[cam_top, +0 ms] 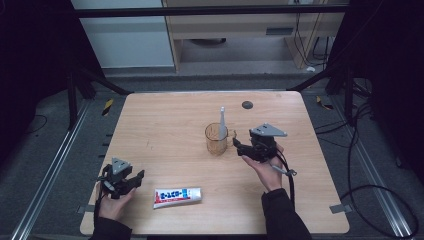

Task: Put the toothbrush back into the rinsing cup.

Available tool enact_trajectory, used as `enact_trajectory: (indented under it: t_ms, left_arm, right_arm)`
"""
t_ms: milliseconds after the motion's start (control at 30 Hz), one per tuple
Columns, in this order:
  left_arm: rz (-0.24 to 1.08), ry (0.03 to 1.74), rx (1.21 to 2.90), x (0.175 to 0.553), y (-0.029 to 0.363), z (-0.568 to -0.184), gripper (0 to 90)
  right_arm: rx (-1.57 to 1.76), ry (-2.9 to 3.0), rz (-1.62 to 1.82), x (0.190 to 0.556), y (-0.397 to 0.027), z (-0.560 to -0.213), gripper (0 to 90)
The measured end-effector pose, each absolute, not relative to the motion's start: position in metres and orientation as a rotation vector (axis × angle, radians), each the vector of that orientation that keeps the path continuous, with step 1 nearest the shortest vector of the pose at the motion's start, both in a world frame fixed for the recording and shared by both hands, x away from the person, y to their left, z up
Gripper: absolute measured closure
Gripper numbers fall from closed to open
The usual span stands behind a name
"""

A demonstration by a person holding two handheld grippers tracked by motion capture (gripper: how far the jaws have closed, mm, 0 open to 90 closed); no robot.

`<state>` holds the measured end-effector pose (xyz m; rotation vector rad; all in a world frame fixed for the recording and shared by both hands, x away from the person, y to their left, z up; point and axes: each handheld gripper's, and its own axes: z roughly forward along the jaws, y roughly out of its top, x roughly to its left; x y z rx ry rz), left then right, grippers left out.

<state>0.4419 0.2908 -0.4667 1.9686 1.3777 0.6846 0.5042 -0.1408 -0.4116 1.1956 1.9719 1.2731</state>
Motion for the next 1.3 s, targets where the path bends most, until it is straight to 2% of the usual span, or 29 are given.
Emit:
enact_trajectory:
  t_ms: [500, 667, 867, 1300]
  left_arm:
    - [0.549, 1.363, 1.972, 0.434, 0.279, -0.464, 68.8]
    - [0.495, 1.347, 1.961, 0.427, 0.274, -0.46, 75.9]
    - [0.442, 1.301, 1.986, 0.418, 0.264, -0.457, 85.9]
    - [0.349, 1.196, 2.084, 0.392, 0.248, -0.457, 89.6]
  right_arm:
    - [1.21, 2.011, 1.133, 0.48, -0.193, -0.436, 36.8]
    - [1.223, 1.982, 1.125, 0.474, -0.208, -0.442, 41.4]
    - [1.233, 1.992, 1.07, 0.469, -0.218, -0.447, 41.1]
    - [1.226, 2.059, 1.006, 0.462, -0.224, -0.46, 41.7]
